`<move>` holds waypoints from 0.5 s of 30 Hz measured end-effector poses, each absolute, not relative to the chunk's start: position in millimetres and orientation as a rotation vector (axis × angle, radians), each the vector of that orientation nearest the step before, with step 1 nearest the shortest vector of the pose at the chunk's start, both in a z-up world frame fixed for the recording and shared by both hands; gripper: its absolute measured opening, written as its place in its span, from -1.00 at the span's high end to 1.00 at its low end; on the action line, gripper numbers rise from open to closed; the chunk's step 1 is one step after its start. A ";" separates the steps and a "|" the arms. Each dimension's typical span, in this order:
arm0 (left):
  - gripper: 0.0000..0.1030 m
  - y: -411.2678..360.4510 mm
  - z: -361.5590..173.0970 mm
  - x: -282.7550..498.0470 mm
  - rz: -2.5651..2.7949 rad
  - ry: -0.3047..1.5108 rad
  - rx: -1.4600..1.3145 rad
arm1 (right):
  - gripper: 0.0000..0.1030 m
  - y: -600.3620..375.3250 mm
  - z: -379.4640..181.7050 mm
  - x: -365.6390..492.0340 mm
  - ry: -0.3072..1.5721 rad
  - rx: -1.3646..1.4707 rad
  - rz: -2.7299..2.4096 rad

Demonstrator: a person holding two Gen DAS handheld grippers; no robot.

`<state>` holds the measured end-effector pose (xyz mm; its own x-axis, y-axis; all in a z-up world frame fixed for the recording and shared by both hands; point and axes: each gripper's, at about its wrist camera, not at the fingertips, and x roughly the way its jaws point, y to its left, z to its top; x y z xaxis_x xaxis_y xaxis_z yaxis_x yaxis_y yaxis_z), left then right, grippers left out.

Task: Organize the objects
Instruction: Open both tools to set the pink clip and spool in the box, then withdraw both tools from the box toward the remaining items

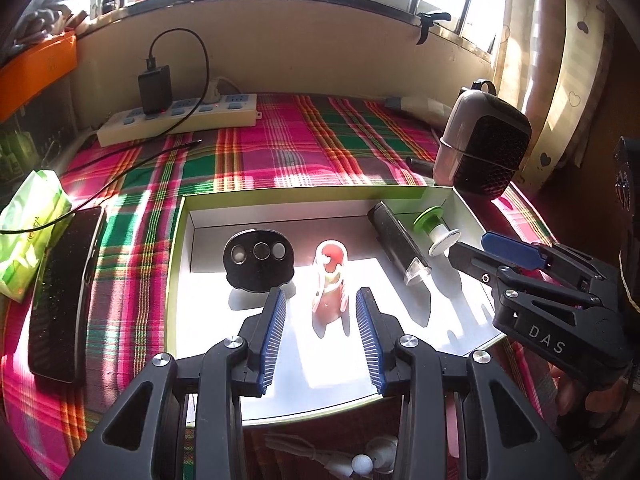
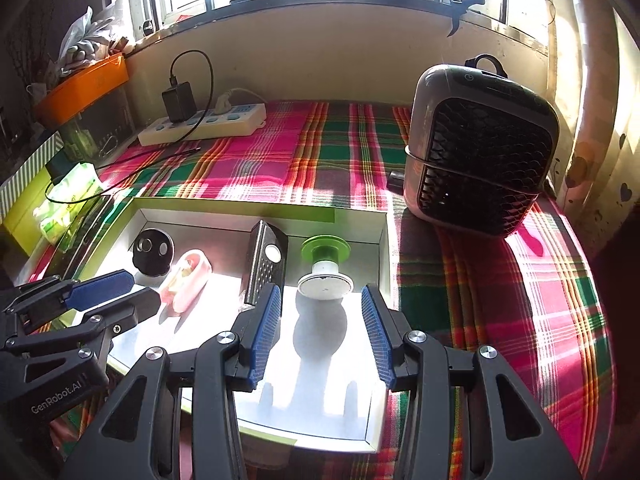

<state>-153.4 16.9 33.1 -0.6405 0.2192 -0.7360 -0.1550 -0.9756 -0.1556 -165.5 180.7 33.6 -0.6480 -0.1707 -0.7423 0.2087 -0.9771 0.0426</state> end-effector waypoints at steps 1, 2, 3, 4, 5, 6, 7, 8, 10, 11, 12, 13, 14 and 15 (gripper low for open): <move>0.33 15.8 35.3 -150.4 2.678 -0.112 -1.203 | 0.15 181.6 34.4 -162.9 0.064 1.196 -2.678; 0.33 14.6 37.1 -147.6 2.684 -0.109 -1.197 | 0.15 182.9 35.3 -160.1 0.057 1.193 -2.680; 0.33 12.8 38.5 -144.9 2.690 -0.116 -1.192 | 0.15 183.9 36.0 -157.3 0.051 1.191 -2.680; 0.33 10.7 39.7 -142.6 2.692 -0.128 -1.189 | 0.15 185.0 36.8 -154.5 0.046 1.188 -2.682; 0.33 8.3 40.8 -140.5 2.695 -0.141 -1.187 | 0.15 186.4 37.6 -151.4 0.040 1.186 -2.685; 0.33 6.0 41.3 -138.4 2.702 -0.150 -1.188 | 0.15 187.3 38.4 -148.5 0.034 1.183 -2.686; 0.33 4.4 42.0 -136.0 2.708 -0.153 -1.188 | 0.15 188.1 39.4 -145.5 0.028 1.179 -2.685; 0.33 2.3 42.6 -133.4 2.711 -0.155 -1.183 | 0.15 188.4 40.2 -142.2 0.025 1.175 -2.686; 0.33 -1.7 43.4 -127.7 2.723 -0.163 -1.183 | 0.15 189.0 42.5 -135.7 0.024 1.163 -2.689; 0.33 -3.4 44.0 -124.6 2.725 -0.168 -1.178 | 0.15 189.3 43.5 -132.3 0.024 1.157 -2.691; 0.33 -5.0 44.4 -121.1 2.729 -0.176 -1.173 | 0.16 190.2 44.0 -129.3 0.023 1.152 -2.692; 0.33 -6.7 44.7 -117.2 2.731 -0.183 -1.167 | 0.16 190.7 44.7 -126.0 0.021 1.146 -2.692; 0.33 -8.3 44.9 -113.5 2.728 -0.185 -1.162 | 0.16 192.0 45.3 -122.8 0.017 1.142 -2.692; 0.33 -10.2 44.7 -109.6 2.732 -0.186 -1.163 | 0.15 193.1 45.9 -119.7 0.012 1.141 -2.692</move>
<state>-109.6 -10.2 44.7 -0.6824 0.2009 -0.7029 -0.1039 -0.9784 -0.1788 -119.7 193.1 45.9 -0.6755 -0.1957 -0.7110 0.2019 -0.9764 0.0769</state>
